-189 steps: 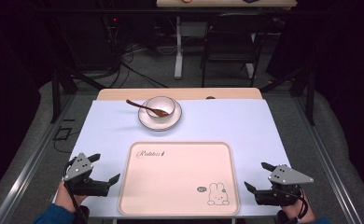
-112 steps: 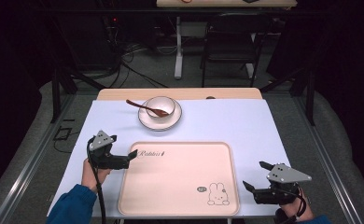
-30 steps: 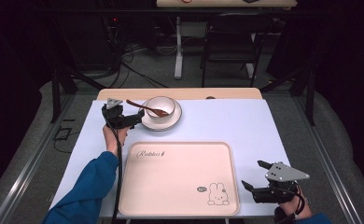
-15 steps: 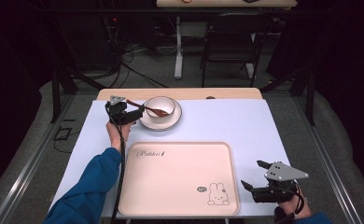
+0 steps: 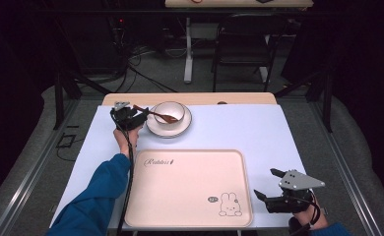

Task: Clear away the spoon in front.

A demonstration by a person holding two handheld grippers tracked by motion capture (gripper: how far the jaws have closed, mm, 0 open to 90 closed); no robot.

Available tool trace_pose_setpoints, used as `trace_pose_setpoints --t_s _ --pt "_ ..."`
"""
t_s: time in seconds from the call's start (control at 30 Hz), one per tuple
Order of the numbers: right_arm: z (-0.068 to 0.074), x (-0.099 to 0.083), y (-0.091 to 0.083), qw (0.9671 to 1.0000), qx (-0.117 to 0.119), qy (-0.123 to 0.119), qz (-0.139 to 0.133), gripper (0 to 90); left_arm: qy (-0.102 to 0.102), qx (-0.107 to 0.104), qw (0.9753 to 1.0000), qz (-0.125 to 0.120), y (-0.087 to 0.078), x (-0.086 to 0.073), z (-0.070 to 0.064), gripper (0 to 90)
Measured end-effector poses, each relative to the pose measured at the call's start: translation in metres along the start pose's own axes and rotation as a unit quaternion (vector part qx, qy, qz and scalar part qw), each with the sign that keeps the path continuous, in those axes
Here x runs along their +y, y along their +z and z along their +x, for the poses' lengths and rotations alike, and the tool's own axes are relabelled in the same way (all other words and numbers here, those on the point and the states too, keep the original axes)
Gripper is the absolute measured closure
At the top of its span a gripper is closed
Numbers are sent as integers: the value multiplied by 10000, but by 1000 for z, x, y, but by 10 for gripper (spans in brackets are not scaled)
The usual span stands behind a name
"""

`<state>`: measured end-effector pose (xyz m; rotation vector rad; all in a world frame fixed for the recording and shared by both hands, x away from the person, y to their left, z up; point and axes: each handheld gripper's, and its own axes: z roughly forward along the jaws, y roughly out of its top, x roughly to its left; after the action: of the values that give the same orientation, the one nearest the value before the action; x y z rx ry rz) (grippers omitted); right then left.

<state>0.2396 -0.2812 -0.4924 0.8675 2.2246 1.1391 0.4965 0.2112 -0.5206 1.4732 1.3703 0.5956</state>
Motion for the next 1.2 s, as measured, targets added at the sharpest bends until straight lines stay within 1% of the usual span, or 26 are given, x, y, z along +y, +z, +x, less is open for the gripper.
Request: trace_pose_setpoints --t_s 0.07,0.3,0.4,0.5,0.53,0.57,0.67,0.73,0.8,0.93,1.07,1.1,1.13,1.17,1.2 --pt "0 0 0 10000 2 -3 -1 143 -27 -12 10000 -17 0 0 1 467" --pt "0 0 0 10000 3 1 -2 143 -29 -95 9999 -36 4 1 0 461" --pt "0 0 0 10000 -1 11 -5 143 -31 -92 9999 -29 5 1 -1 466" --pt "0 0 0 10000 0 3 -6 144 -67 -91 9999 -59 6 1 -1 506" --pt "0 0 0 10000 2 7 -5 143 -127 -25 9999 -85 6 1 -1 541" --pt "0 0 0 10000 0 9 -11 143 -127 -25 9999 -85 6 1 -1 557" --pt "0 0 0 10000 3 3 -9 143 -135 -2 9999 -57 7 0 -1 570" --pt "0 0 0 10000 4 24 -8 143 -126 7 9999 -83 6 0 -2 581" --pt "0 0 0 10000 1 24 -15 144 -114 -18 9999 -93 5 1 -2 609" --pt "0 0 0 10000 -2 23 -19 143 -129 -28 9997 -188 3 2 -3 630" --pt "0 0 0 10000 -1 16 -15 143 -96 -36 9995 -285 0 4 -5 664" --pt "0 0 0 10000 -1 13 -18 143 -67 -31 9996 -268 -1 4 -5 669" --pt "0 0 0 10000 -6 -9 -23 143 -62 35 9998 -208 -2 6 -7 667" --pt "0 0 0 10000 -6 -9 -23 143 -62 35 9998 -208 -2 6 -7 671" --pt "0 0 0 10000 -13 7 -29 143 -85 -10 9997 -210 -5 7 -8 678"
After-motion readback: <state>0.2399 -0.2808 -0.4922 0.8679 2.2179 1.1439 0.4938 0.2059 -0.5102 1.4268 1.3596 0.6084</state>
